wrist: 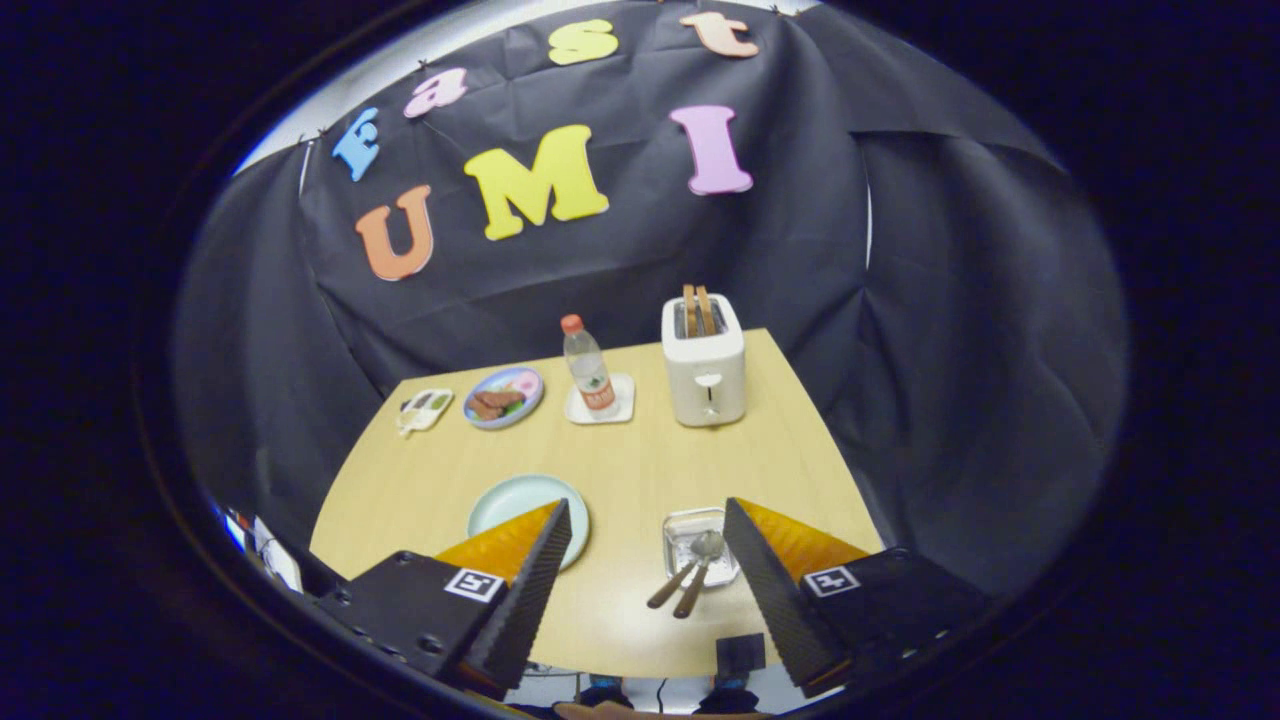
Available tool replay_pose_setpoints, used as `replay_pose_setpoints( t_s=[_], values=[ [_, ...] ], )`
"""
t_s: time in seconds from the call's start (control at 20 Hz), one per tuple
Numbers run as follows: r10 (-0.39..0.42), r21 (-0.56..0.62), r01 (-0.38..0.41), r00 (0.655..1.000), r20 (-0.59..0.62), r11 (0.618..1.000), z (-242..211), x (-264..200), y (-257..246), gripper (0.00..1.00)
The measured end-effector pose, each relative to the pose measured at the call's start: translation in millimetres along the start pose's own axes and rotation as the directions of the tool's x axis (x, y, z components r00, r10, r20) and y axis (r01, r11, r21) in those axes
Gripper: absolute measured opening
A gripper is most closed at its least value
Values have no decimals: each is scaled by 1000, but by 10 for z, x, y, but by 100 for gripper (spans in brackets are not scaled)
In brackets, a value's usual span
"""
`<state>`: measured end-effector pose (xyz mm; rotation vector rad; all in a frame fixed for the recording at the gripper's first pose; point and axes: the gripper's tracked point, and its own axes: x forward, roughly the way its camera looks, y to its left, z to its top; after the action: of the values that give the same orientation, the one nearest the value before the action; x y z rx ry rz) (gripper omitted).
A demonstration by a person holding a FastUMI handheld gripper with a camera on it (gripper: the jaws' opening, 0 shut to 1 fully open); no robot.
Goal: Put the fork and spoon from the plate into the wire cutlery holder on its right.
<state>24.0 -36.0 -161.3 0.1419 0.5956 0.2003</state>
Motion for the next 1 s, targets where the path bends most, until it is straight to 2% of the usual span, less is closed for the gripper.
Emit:
replay_pose_setpoints(
  t_s=[0.05, 0.3, 0.45, 0.6, 0.8, 1.0],
  values=[
    [-1, -15, 2, 999, 40, 1000, 119, -80, 81, 97],
    [0, -99, 27, 965, 262, 995, 792, -541, 504, 96],
    [9, -108, 34, 926, 379, 994, 1150, -850, 785, 96],
    [62, -108, -10, 873, 484, 994, 1432, -1189, 1124, 96],
    [60, -156, 37, 814, 577, 987, 1565, -1454, 1236, 96],
    [46, -171, 66, 815, 578, 983, 1390, -1427, 1281, 96]
  ],
)
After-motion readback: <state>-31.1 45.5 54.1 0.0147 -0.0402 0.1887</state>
